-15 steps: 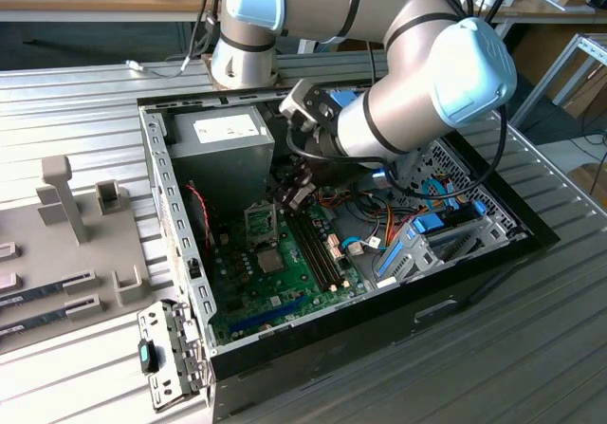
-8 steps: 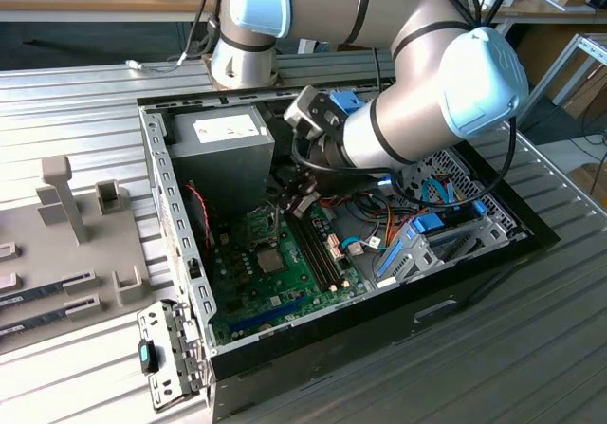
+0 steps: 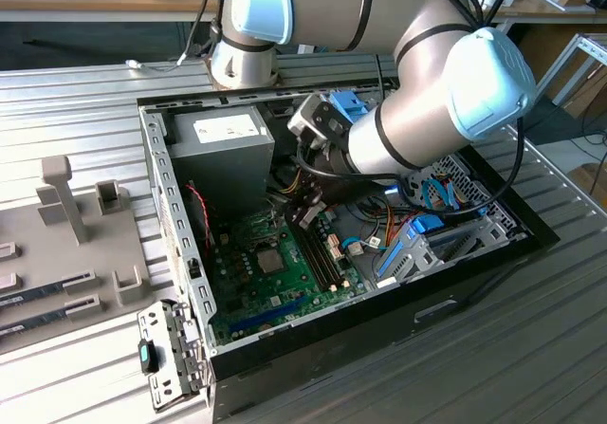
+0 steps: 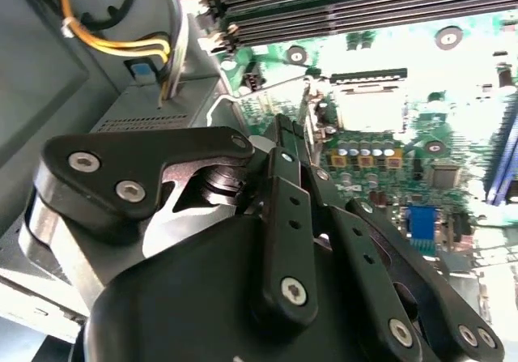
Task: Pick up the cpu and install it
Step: 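Close the cpu cover, then install the first cpu locking lever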
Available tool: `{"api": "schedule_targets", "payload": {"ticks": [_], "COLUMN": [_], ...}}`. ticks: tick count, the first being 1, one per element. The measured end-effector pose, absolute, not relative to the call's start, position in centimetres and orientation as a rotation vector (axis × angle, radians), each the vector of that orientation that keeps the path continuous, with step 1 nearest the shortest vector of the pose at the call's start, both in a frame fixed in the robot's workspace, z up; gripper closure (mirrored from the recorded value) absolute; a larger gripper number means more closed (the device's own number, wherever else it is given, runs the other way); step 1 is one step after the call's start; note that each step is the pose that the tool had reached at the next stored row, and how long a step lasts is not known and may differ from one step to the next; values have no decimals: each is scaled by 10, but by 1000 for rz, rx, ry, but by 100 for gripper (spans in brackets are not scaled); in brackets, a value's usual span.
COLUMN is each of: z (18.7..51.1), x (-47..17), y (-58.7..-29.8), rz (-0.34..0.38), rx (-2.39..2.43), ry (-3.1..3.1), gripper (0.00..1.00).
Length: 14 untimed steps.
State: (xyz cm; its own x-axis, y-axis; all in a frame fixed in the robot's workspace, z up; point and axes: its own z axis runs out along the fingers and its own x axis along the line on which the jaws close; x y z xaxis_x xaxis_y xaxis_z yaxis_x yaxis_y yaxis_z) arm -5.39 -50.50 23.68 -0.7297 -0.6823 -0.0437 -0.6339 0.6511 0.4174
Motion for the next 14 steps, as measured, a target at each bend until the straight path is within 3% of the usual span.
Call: {"api": "schedule_targets", "payload": {"ticks": [3, 9, 14], "z": [237, 233, 231], "x": [-54, -41, -39], "y": [-508, -508, -487], "rz": [-595, -602, -602], "rx": [1095, 1086, 1085], "ry": [-2747, -2733, -2732], "gripper": [89, 89, 89]}}
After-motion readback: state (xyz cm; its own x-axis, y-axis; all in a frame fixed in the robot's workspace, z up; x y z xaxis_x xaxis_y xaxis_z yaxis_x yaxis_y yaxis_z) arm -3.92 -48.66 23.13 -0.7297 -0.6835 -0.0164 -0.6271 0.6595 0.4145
